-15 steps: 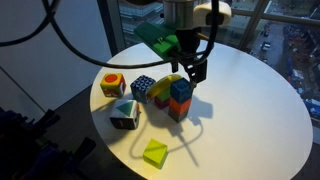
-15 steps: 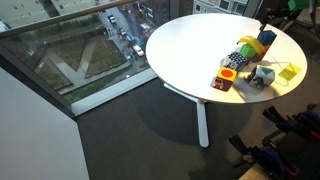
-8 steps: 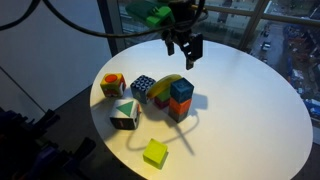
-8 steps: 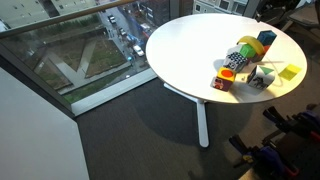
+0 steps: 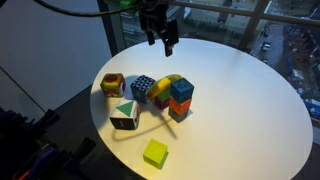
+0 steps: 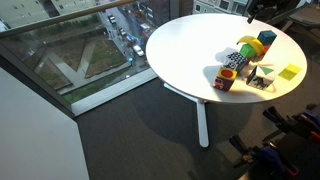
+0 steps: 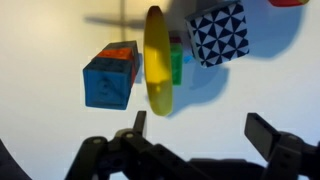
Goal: Put the blue block on the orange block
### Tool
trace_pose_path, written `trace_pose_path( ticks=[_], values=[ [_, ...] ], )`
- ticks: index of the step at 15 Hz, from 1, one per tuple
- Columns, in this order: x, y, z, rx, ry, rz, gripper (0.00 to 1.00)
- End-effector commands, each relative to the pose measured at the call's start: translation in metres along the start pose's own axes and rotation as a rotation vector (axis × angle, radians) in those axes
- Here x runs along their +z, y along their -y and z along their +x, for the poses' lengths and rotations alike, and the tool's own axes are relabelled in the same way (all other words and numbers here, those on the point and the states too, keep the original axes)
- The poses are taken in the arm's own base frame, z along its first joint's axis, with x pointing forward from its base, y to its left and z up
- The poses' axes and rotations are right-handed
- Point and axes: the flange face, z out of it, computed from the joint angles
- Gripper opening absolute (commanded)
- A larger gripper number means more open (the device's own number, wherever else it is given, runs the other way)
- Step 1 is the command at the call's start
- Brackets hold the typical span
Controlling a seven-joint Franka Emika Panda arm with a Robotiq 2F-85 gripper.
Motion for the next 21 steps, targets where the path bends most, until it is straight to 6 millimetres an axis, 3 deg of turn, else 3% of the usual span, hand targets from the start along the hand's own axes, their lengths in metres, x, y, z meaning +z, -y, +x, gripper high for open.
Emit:
trace_pose_path(
  ticks=[1, 6, 14, 21],
  values=[
    [-0.015, 0.026, -0.026, -0.029, 0.028, -0.012, 1.00],
    [-0.025, 0.049, -0.058, -0.091, 0.109, -0.014, 1.00],
    [-0.061, 0.054, -0.107, -0.159, 0.270, 0.011, 1.00],
    [-0.101, 0.052, -0.121, -0.177, 0.221, 0.039, 1.00]
  ],
)
